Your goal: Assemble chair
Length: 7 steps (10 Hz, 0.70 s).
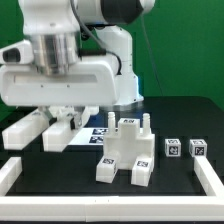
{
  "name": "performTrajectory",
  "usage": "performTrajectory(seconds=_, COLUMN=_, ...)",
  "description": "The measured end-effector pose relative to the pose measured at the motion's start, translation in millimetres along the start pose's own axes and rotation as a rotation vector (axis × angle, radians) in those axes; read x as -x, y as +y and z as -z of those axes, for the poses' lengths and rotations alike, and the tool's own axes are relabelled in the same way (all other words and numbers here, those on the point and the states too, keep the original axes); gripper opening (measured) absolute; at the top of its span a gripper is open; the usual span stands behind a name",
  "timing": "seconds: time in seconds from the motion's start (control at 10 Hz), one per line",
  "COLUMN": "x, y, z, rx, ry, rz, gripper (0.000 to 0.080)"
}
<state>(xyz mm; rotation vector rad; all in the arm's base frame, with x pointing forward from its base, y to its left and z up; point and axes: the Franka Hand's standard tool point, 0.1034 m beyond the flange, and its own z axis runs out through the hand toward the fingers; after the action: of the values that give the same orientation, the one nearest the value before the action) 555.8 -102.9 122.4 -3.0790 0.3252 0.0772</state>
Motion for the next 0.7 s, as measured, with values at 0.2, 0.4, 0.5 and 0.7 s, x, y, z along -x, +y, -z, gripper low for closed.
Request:
performTrajectory(seconds=0.2, x=14.9, y=-25.7, z=29.1, rx=-0.035, ry=-0.007, rz=-0.067, gripper=0.0284)
performTrajectory(seconds=0.4, x=29.1, y=-51.9, z=37.4, rx=-0.049, ry=-0.006, rz=-0.116, gripper=0.0284)
performTrajectory(seconds=0.5, x=28.5, y=-49.2, z=35.1, rx=-0.047, ry=-0.009, rz=-0.106, gripper=0.0284)
performTrajectory(seconds=0.7, x=28.9, y=-49.0, z=33.7, rx=-0.046, ry=-0.011, rz=-0.107, gripper=0.0284)
